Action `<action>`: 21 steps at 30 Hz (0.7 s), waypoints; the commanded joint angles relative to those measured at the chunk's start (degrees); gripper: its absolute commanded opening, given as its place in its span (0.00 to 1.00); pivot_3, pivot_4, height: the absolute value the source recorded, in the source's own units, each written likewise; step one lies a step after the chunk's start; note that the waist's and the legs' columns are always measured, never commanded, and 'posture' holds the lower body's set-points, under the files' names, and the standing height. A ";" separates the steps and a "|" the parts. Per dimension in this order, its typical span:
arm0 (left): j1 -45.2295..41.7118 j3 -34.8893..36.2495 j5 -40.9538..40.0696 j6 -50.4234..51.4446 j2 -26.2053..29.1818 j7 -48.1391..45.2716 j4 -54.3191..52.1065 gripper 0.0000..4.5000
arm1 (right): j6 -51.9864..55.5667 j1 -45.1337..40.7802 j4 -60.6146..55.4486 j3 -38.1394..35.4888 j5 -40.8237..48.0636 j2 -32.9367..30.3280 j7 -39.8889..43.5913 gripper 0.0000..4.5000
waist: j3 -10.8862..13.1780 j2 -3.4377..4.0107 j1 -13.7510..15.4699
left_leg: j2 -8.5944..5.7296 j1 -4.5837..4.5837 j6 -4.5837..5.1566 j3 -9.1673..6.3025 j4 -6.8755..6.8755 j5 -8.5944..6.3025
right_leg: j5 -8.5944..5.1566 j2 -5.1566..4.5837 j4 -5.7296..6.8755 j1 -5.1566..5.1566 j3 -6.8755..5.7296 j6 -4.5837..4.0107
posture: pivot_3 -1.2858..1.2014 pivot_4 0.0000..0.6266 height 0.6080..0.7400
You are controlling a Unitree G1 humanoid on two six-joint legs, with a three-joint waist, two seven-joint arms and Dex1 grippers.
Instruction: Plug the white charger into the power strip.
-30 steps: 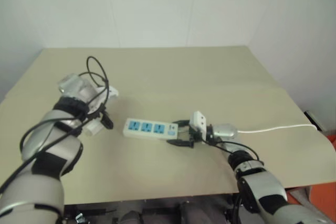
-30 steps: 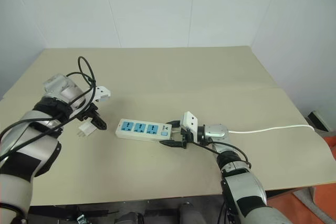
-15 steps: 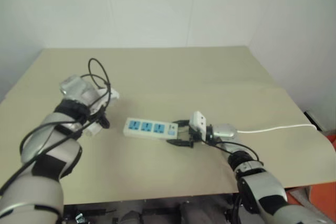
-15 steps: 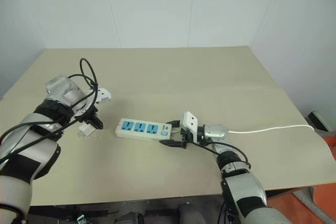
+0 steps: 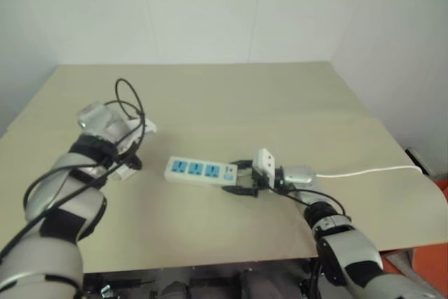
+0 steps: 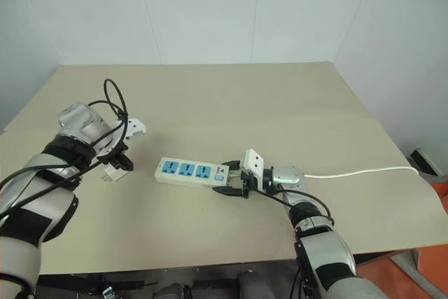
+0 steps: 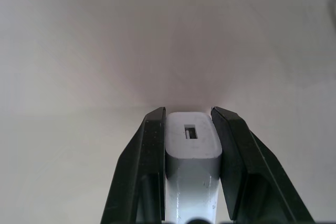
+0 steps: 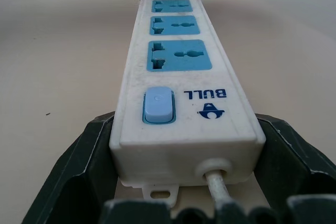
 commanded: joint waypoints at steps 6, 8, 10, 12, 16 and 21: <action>7.22 29.14 -21.62 -5.09 0.10 2.23 -23.47 0.22 | 0.09 1.62 -0.46 0.65 -0.15 0.19 1.96 0.76 | -0.01 0.01 -0.07 | 0.03 0.06 -0.01 0.03 -0.02 0.00 | 0.07 -0.05 0.03 0.02 0.03 -0.11 | 0.52 0.24 1.00; 13.57 36.88 -28.71 -11.94 -1.43 1.16 -29.54 0.22 | 0.48 1.80 -0.78 0.76 0.15 0.14 3.32 0.76 | -0.01 0.01 -0.14 | 0.02 0.14 -0.01 0.06 -0.04 -0.01 | 0.17 -0.07 0.13 0.03 0.05 -0.26 | 0.52 0.24 1.00; 18.73 39.99 -32.76 -15.34 -2.13 0.68 -33.69 0.22 | 0.99 1.90 -0.95 0.91 0.37 0.16 4.65 0.76 | -0.01 0.01 -0.03 | 0.02 0.19 -0.02 0.07 -0.04 -0.01 | 0.23 -0.10 0.22 0.05 0.04 -0.37 | 0.52 0.24 1.00; 22.49 40.81 -35.75 -17.73 -2.87 -0.16 -36.55 0.22 | 1.67 1.93 -1.01 1.10 0.58 0.25 6.23 0.76 | -0.01 0.00 0.26 | 0.01 0.16 -0.02 0.06 0.00 -0.01 | 0.26 -0.11 0.22 0.06 0.00 -0.42 | 0.52 0.24 1.00; 25.71 42.93 -46.38 -17.17 -4.27 -8.86 -35.30 0.22 | 0.98 1.88 -0.30 1.63 -0.21 0.56 6.71 0.76 | -0.04 -0.04 0.33 | -0.01 0.17 -0.02 0.06 0.03 -0.01 | 0.25 -0.13 0.19 0.12 -0.03 -0.41 | 0.52 0.24 1.00; 23.43 41.01 -51.67 -15.78 -5.05 -16.16 -27.06 0.22 | 2.37 1.64 0.06 1.88 0.26 0.75 9.73 0.76 | -0.05 -0.05 0.05 | -0.02 0.23 -0.02 0.05 0.02 -0.01 | 0.16 -0.08 0.18 0.16 -0.02 -0.26 | 0.52 0.24 1.00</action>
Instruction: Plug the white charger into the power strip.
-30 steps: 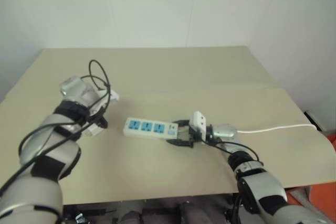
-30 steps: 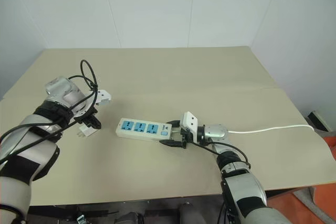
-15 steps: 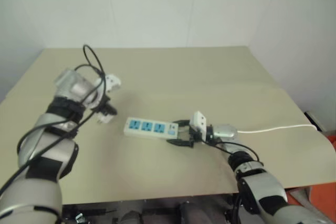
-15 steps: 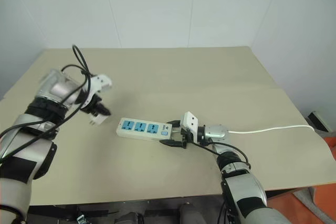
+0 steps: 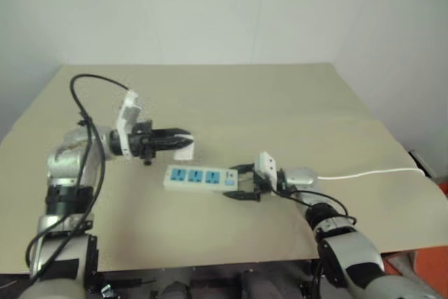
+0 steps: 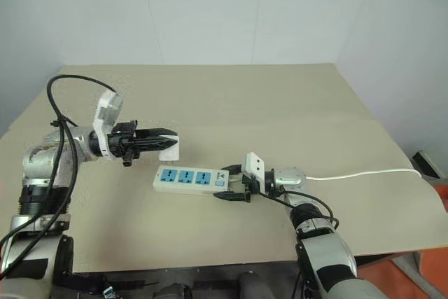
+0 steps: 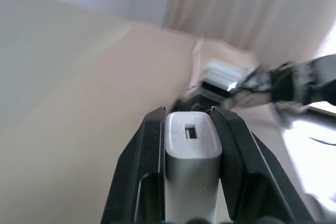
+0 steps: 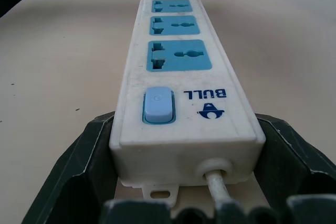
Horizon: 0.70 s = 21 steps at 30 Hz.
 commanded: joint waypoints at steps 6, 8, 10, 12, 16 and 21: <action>-1.27 -7.54 -7.69 -7.38 -0.05 -5.52 6.46 0.22 | 1.55 1.91 -0.12 1.82 -0.56 0.71 4.98 0.76 | -0.01 -0.01 0.11 | 0.01 -0.01 0.00 -0.03 0.00 0.00 | -0.05 0.01 -0.02 0.02 -0.01 0.08 | 0.52 0.24 1.00; -0.29 -10.59 -8.55 -11.68 0.41 -5.52 6.49 0.22 | 1.17 2.26 -0.33 2.02 -0.86 0.78 4.76 0.76 | -0.01 -0.02 0.06 | 0.01 -0.01 0.00 -0.04 0.00 0.00 | -0.02 0.01 -0.04 0.02 -0.01 0.04 | 0.52 0.24 1.00; 0.36 -13.22 -8.53 -16.16 0.37 -5.52 6.81 0.22 | 1.12 2.67 -0.80 2.13 -0.90 0.81 4.71 0.76 | -0.01 -0.02 0.00 | 0.02 0.01 0.00 -0.03 0.00 0.00 | 0.00 0.01 -0.03 0.02 0.01 -0.01 | 0.52 0.24 1.00; 0.51 -16.83 -8.20 -20.52 0.28 -5.52 6.84 0.22 | 1.47 3.16 -1.43 2.15 -0.71 0.66 4.85 0.76 | -0.01 -0.02 0.09 | 0.02 0.01 0.00 -0.03 -0.01 0.00 | 0.00 0.02 -0.02 0.02 0.00 -0.01 | 0.52 0.24 1.00; -0.20 -20.13 -7.84 -26.05 -0.57 -5.52 9.24 0.22 | 1.92 3.74 -2.40 2.19 -0.57 0.52 4.74 0.76 | -0.02 -0.03 0.12 | 0.00 0.01 0.00 -0.03 0.00 0.00 | -0.01 0.01 -0.04 0.04 0.01 0.00 | 0.52 0.24 1.00; -1.31 -21.86 -5.97 -32.61 -2.86 -5.52 14.01 0.22 | 4.48 4.10 -3.20 2.39 -0.32 0.58 5.26 0.76 | -0.03 -0.04 0.18 | 0.01 0.01 0.00 -0.03 -0.01 0.00 | -0.04 0.04 -0.04 0.04 0.01 0.04 | 0.52 0.24 1.00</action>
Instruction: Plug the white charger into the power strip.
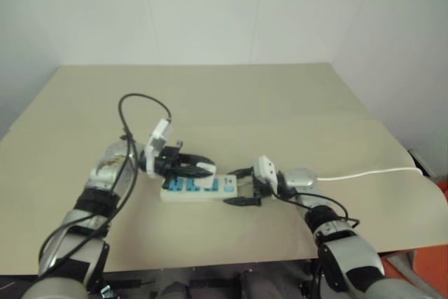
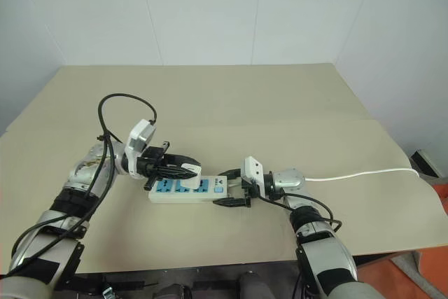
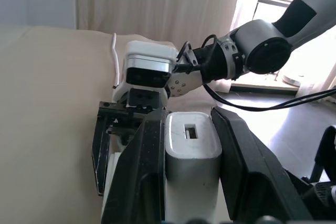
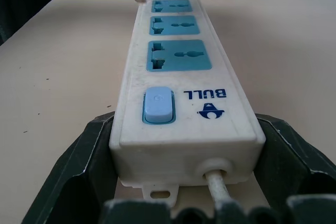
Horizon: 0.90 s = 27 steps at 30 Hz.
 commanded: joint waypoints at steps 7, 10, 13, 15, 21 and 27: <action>-2.39 -0.87 0.73 -5.41 -1.88 -0.41 3.02 0.22 | 5.87 1.95 0.59 1.96 -0.89 0.95 1.11 0.76 | -0.01 -0.02 0.02 | 0.00 0.00 0.00 0.00 0.00 0.00 | -0.07 0.00 -0.02 0.00 0.00 0.12 | 0.52 0.24 1.00; -2.71 -0.14 0.87 -5.76 -2.57 -0.41 3.79 0.22 | 5.85 1.84 1.04 2.03 -1.17 0.99 0.91 0.76 | -0.03 -0.03 0.02 | 0.00 0.01 0.00 0.00 0.00 0.00 | -0.11 0.00 -0.02 0.02 0.00 0.18 | 0.52 0.24 1.00; -2.76 0.36 0.69 -6.08 -3.16 -0.41 4.12 0.22 | 6.22 1.88 1.32 2.14 -1.34 1.06 0.80 0.76 | -0.03 -0.03 -0.02 | 0.00 0.01 0.00 0.00 0.00 0.00 | -0.11 0.00 -0.02 0.02 0.00 0.19 | 0.52 0.24 1.00; -2.77 0.60 0.68 -6.15 -3.60 -0.41 4.29 0.22 | 6.24 1.98 1.56 2.29 -1.43 1.08 1.24 0.76 | -0.04 -0.03 -0.02 | 0.00 0.01 0.00 0.00 0.00 0.00 | -0.11 0.00 -0.02 0.02 0.00 0.19 | 0.52 0.24 1.00; -2.36 -0.94 2.25 -8.25 -4.92 -0.41 5.29 0.22 | 5.39 2.49 1.54 2.51 -1.83 1.06 0.76 0.76 | -0.05 -0.04 -0.01 | 0.00 0.01 0.00 0.00 0.00 0.00 | -0.12 0.00 -0.02 0.02 0.01 0.19 | 0.52 0.24 1.00; -2.10 -1.98 3.50 -10.22 -5.35 -0.41 6.87 0.22 | 5.21 2.82 1.16 2.55 -1.90 0.86 0.46 0.76 | -0.08 -0.05 -0.02 | 0.00 0.02 0.00 0.00 0.00 0.00 | -0.12 0.01 -0.02 0.03 0.00 0.19 | 0.52 0.24 1.00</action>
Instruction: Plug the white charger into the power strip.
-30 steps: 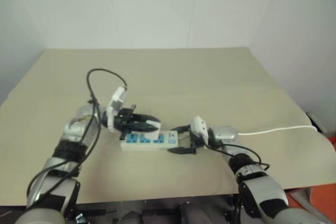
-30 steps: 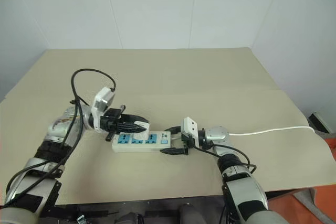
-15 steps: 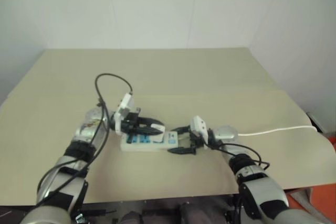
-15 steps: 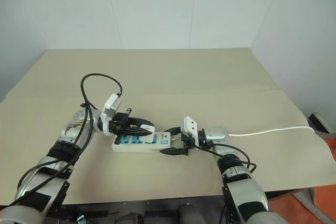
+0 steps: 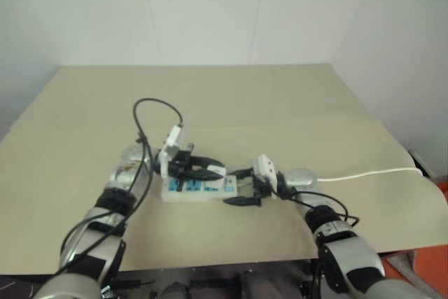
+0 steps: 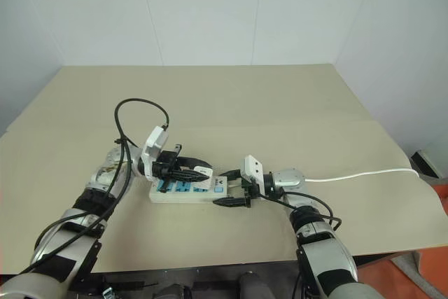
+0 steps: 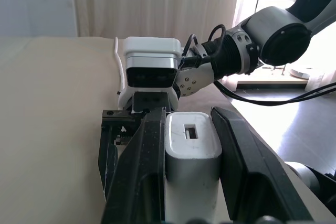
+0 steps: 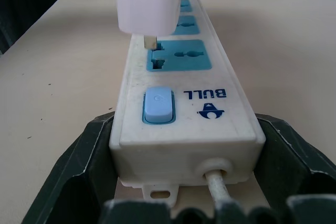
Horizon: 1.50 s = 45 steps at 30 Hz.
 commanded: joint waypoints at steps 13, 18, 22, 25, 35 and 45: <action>0.05 2.05 2.03 -3.43 -0.40 -0.34 4.01 0.22 | 0.52 2.98 1.91 2.57 -1.90 1.04 -0.08 0.76 | -0.05 -0.02 0.01 | 0.00 0.02 0.00 0.00 0.00 0.00 | -0.01 0.00 -0.01 0.03 0.00 0.01 | 0.52 0.24 1.00; 0.35 2.71 2.99 -4.55 -1.15 -0.34 5.23 0.22 | 0.45 3.05 1.81 2.61 -1.92 1.08 -0.23 0.76 | -0.06 -0.03 0.01 | 0.00 0.03 0.00 0.00 0.00 0.00 | -0.01 0.01 -0.02 0.04 0.00 0.01 | 0.52 0.24 1.00; 1.54 4.04 3.22 -5.66 -1.64 -0.34 5.66 0.22 | 0.34 3.19 1.67 2.58 -1.86 1.03 -0.29 0.76 | -0.09 -0.02 0.02 | 0.00 0.05 0.00 0.00 0.00 0.00 | -0.01 0.01 -0.02 0.07 0.00 0.01 | 0.52 0.24 1.00; 2.99 5.64 2.62 -6.01 -1.89 -0.34 5.30 0.22 | 0.32 3.30 1.51 2.55 -1.81 1.01 -0.27 0.76 | -0.10 -0.02 0.01 | 0.01 0.05 0.00 0.00 0.00 0.00 | -0.01 0.01 -0.02 0.06 0.00 0.01 | 0.52 0.24 1.00; 6.01 5.28 1.96 -7.47 -0.60 -0.34 4.05 0.22 | 0.23 3.74 0.71 2.77 -1.65 0.92 0.14 0.76 | -0.12 -0.03 -0.14 | 0.03 0.05 0.00 0.00 -0.02 0.00 | -0.01 0.02 -0.05 0.06 0.00 0.00 | 0.52 0.24 1.00; 6.06 3.55 3.67 -13.15 -0.80 -0.34 9.39 0.22 | 0.01 4.32 -0.35 2.81 -1.47 0.54 0.18 0.76 | -0.37 -0.02 -0.08 | 0.04 0.09 0.01 0.00 -0.04 -0.01 | -0.01 0.03 -0.08 0.09 0.00 0.00 | 0.52 0.24 1.00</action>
